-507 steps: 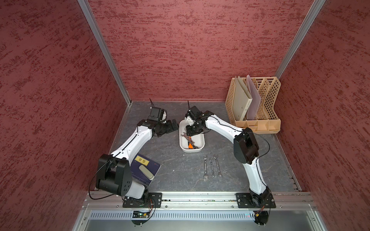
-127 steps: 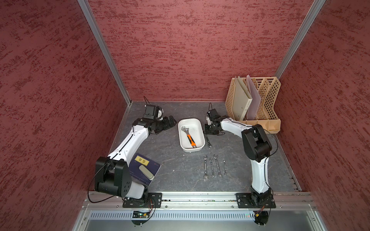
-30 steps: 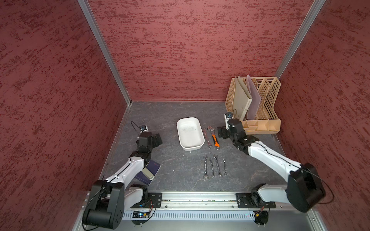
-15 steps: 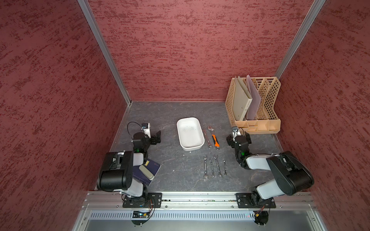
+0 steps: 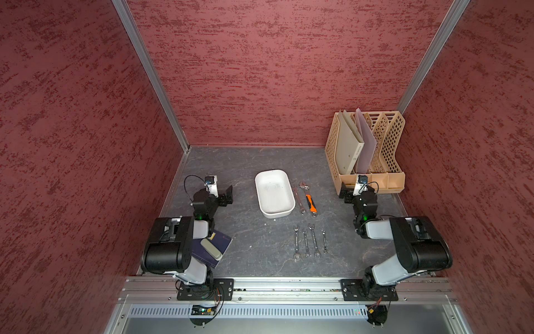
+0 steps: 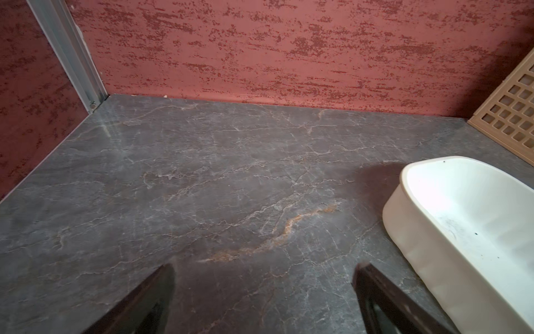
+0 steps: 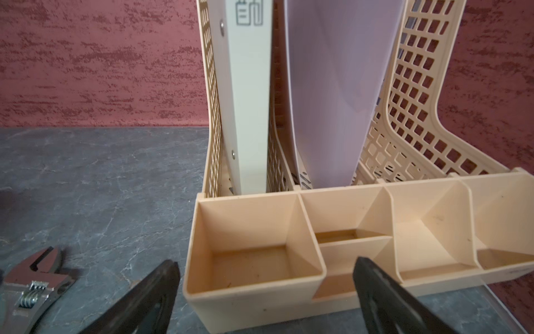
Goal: Take out the wrench from the storage box
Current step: Reset both arms
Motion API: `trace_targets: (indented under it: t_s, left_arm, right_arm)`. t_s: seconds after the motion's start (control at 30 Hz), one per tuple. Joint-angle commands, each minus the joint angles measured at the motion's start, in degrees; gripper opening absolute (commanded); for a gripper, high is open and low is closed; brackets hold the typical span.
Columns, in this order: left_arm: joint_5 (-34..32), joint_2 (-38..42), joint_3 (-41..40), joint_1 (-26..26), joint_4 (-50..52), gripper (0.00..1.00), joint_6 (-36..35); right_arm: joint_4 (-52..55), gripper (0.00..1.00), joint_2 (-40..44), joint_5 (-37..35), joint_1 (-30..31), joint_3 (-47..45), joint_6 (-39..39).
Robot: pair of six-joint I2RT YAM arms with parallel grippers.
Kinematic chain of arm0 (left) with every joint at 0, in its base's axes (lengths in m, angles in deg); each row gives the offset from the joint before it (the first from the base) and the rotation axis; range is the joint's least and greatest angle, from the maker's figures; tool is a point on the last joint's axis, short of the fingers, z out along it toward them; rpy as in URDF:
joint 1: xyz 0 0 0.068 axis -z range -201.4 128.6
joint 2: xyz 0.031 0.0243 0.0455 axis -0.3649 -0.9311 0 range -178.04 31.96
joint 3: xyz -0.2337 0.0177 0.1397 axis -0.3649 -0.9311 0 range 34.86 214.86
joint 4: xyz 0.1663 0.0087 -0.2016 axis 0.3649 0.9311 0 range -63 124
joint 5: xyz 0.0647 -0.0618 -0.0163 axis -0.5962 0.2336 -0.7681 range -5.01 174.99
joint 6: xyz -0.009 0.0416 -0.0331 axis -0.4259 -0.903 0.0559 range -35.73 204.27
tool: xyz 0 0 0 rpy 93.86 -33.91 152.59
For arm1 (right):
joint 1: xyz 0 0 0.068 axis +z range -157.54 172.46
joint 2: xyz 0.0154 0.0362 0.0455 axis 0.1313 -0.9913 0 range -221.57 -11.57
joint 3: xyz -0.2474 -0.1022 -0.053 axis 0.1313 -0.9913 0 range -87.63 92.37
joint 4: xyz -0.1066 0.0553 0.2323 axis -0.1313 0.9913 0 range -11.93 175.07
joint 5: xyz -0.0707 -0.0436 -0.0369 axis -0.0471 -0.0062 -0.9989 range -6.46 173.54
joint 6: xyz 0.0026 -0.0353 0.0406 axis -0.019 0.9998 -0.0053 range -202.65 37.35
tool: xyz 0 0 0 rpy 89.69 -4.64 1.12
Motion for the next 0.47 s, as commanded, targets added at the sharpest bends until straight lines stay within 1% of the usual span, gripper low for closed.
trace_targets:
  t_s: [0.0,0.1,0.13,0.17,0.2,0.33,0.43]
  left_arm:
    - [-1.45,0.25,0.87,-0.5,0.16,1.0,0.57]
    - [-1.43,0.25,0.85,-0.47,-0.06,1.0,0.6]
    - [-1.51,0.26,0.81,-0.42,-0.01,1.0,0.53]
    - [-1.52,0.25,0.85,-0.39,-0.01,1.0,0.57]
    - [-1.67,0.25,0.93,-0.38,0.13,1.0,0.57]
    - [-1.69,0.31,0.76,-0.29,-0.06,1.0,0.47]
    - [-2.11,0.34,0.7,-0.05,-0.19,1.0,0.36]
  right_arm:
    - [2.29,0.98,0.55,4.47,-0.42,0.02,-1.78]
    - [2.25,0.98,0.48,4.83,-0.41,0.02,-1.64]
    - [2.95,0.98,0.58,5.93,-0.41,0.25,-1.33]
    - [3.92,0.98,0.18,9.16,-0.45,1.27,-0.1]
    - [5.81,0.98,0.26,9.89,-0.36,1.93,0.13]
    - [5.29,0.98,0.2,9.87,-0.49,1.64,-0.06]
    - [2.97,0.98,0.64,9.47,-0.47,0.22,0.14]
